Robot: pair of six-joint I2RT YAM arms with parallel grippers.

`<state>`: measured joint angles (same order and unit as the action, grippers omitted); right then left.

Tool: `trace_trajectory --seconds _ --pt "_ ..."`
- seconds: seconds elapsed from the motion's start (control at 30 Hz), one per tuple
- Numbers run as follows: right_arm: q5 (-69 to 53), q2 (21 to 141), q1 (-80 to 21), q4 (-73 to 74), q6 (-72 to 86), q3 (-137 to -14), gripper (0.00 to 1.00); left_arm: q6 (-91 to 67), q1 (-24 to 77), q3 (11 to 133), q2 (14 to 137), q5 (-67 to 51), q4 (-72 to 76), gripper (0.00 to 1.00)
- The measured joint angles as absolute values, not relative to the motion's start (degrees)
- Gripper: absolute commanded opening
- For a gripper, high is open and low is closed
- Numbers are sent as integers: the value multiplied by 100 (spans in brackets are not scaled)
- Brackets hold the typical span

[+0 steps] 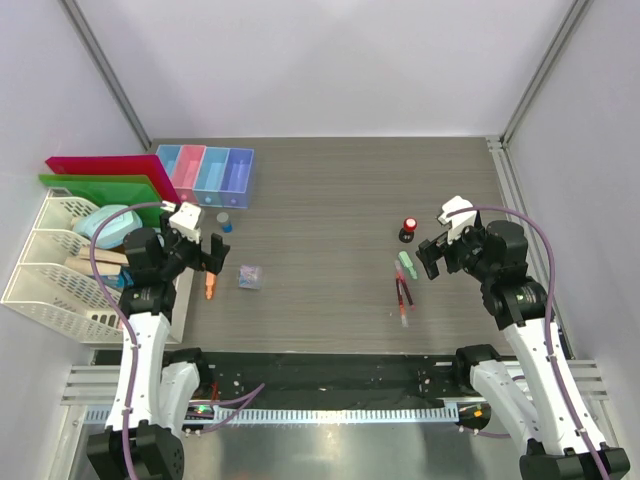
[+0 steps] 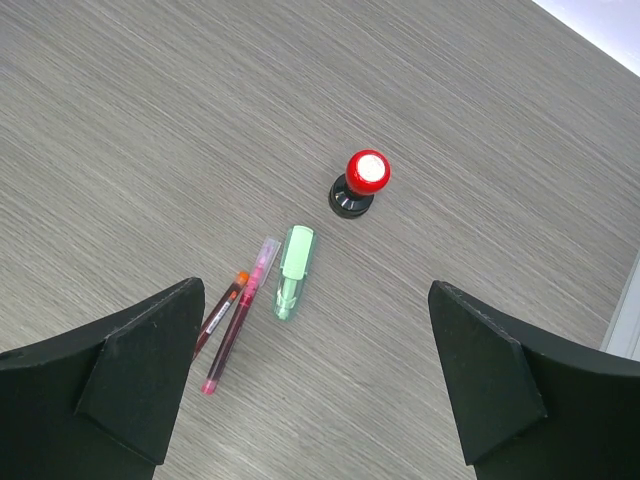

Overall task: Sort the stationery into containers
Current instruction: Move the storage box to the center of the board.

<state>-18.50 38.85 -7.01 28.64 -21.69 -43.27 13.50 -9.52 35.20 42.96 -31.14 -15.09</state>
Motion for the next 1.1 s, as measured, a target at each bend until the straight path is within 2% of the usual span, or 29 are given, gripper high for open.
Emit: trace_trajectory --seconds 0.6,0.93,1.1 --pt "-1793 3833 -701 2781 -2171 -4305 100 921 -950 3433 4532 -3089 -1144 100" --pt "-1656 4346 -701 2655 -2167 -4305 100 644 -123 4353 6639 -2676 -666 100" --pt "-1612 4484 -701 2582 -2167 -4305 100 497 121 5468 7837 -2316 -314 100"
